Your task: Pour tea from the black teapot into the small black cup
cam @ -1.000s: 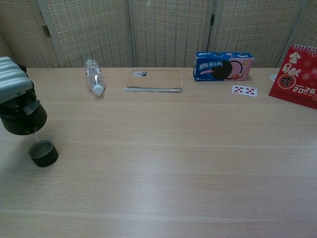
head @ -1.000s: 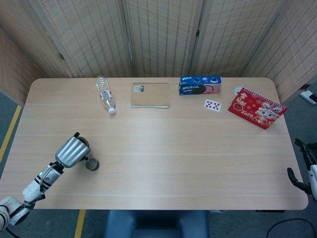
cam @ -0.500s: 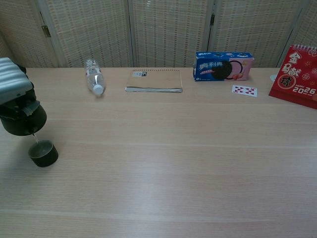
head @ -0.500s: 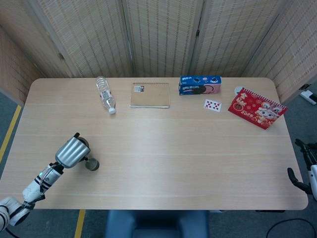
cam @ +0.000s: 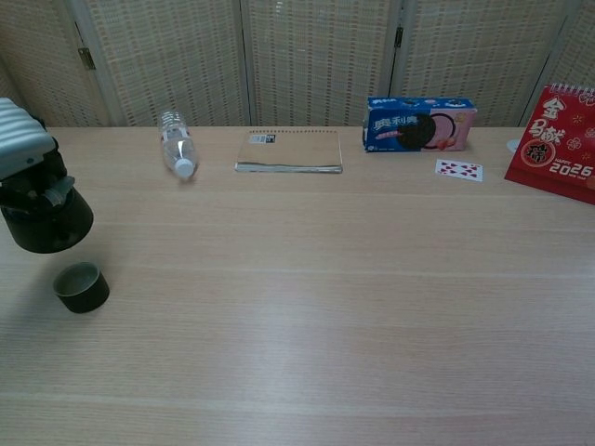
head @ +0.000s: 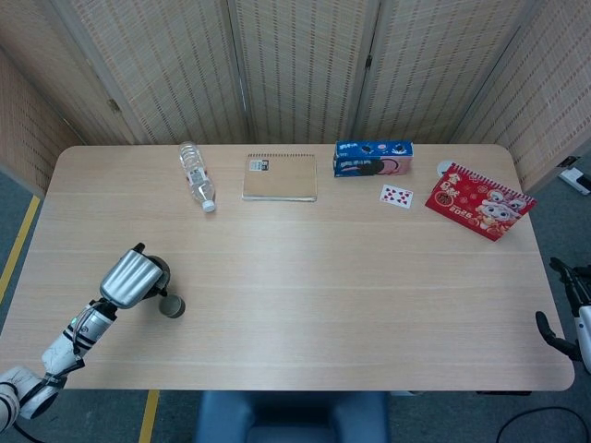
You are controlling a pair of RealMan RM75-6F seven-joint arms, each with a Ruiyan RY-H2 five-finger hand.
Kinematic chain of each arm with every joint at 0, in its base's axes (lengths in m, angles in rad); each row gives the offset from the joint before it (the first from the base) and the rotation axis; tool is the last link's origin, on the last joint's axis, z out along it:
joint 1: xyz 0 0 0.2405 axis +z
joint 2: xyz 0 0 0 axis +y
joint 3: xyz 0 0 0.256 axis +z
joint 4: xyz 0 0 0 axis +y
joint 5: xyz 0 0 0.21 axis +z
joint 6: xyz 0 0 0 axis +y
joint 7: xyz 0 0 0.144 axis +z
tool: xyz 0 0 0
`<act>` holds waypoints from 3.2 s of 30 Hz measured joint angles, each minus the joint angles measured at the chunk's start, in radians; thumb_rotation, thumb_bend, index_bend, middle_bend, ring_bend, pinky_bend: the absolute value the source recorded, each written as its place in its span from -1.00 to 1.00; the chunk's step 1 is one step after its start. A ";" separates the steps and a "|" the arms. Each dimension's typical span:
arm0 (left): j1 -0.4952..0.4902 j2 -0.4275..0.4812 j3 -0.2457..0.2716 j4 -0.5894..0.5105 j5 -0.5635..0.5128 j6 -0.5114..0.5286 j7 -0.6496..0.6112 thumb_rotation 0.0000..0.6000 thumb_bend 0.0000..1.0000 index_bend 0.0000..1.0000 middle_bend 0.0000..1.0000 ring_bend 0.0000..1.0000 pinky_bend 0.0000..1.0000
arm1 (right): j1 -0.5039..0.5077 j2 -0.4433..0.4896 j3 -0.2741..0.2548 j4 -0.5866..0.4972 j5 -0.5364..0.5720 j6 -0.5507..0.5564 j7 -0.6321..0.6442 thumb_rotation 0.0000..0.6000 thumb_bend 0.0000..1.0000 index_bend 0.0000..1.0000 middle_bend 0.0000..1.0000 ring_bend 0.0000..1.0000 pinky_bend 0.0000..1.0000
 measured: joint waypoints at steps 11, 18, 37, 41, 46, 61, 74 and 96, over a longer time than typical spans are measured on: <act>-0.001 0.014 -0.066 -0.103 -0.118 -0.048 -0.287 0.97 0.45 1.00 1.00 0.88 0.10 | 0.002 -0.003 0.000 -0.003 -0.003 -0.001 -0.002 1.00 -0.15 -0.89 -0.60 -0.48 -0.84; -0.029 0.025 -0.124 -0.186 -0.232 -0.174 -0.424 0.97 0.45 1.00 1.00 0.87 0.10 | -0.003 -0.010 -0.003 0.009 0.002 -0.001 0.008 1.00 -0.15 -0.89 -0.60 -0.48 -0.84; -0.092 -0.087 -0.202 -0.029 -0.380 -0.349 -0.522 0.96 0.40 1.00 1.00 0.87 0.04 | -0.001 -0.019 -0.001 0.031 0.017 -0.016 0.024 1.00 -0.15 -0.89 -0.60 -0.48 -0.84; -0.101 -0.111 -0.202 0.021 -0.382 -0.372 -0.546 0.74 0.30 1.00 1.00 0.86 0.02 | 0.000 -0.021 0.000 0.033 0.021 -0.020 0.024 1.00 -0.15 -0.89 -0.60 -0.48 -0.84; -0.108 -0.142 -0.198 0.083 -0.381 -0.388 -0.556 0.56 0.23 1.00 1.00 0.86 0.00 | 0.003 -0.023 0.001 0.035 0.024 -0.026 0.025 1.00 -0.15 -0.89 -0.60 -0.48 -0.84; -0.114 -0.228 -0.183 0.238 -0.356 -0.399 -0.617 -0.04 0.04 1.00 1.00 0.82 -0.09 | 0.010 -0.024 0.006 0.035 0.032 -0.038 0.021 1.00 -0.15 -0.89 -0.60 -0.47 -0.84; -0.112 -0.281 -0.168 0.319 -0.321 -0.354 -0.631 -0.23 -0.10 1.00 1.00 0.80 -1.00 | 0.010 -0.027 0.008 0.040 0.038 -0.039 0.021 1.00 -0.15 -0.89 -0.60 -0.47 -0.84; -0.102 -0.371 -0.091 0.470 -0.218 -0.252 -0.576 -0.25 -0.29 0.99 1.00 0.67 -1.00 | 0.006 -0.036 0.005 0.058 0.047 -0.047 0.036 1.00 -0.15 -0.89 -0.60 -0.47 -0.84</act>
